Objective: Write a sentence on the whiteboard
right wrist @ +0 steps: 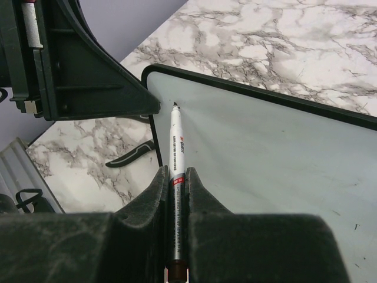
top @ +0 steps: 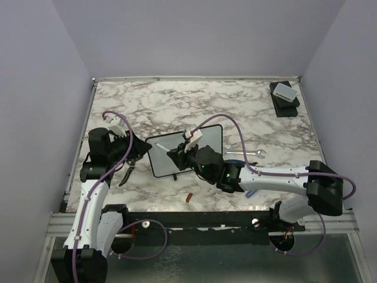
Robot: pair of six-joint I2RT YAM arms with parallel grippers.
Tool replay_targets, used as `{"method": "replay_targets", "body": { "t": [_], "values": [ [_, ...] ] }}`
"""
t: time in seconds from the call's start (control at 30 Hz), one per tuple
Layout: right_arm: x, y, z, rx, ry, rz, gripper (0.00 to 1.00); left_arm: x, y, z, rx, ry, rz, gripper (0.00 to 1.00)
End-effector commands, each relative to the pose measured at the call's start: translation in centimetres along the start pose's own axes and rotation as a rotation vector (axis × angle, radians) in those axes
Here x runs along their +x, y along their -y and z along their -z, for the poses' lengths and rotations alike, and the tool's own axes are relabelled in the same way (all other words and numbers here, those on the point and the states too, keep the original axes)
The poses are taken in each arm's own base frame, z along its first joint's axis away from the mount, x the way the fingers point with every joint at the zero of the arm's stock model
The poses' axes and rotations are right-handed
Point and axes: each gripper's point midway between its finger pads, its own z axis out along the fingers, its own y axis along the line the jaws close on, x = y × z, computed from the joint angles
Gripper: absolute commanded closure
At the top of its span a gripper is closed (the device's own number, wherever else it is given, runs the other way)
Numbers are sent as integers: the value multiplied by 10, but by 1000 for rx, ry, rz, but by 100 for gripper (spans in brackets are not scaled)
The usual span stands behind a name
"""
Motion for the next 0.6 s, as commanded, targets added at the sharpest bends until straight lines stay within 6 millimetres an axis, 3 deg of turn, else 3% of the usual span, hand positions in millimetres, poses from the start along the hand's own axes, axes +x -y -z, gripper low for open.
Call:
{"method": "replay_targets", "body": {
  "t": [0.0, 0.57],
  "values": [
    [-2, 13, -1, 86, 7, 2, 99, 5, 3, -1, 24, -13, 4, 67],
    [5, 40, 16, 198, 0, -13, 99, 4, 2, -2, 15, -10, 9, 67]
  ]
}}
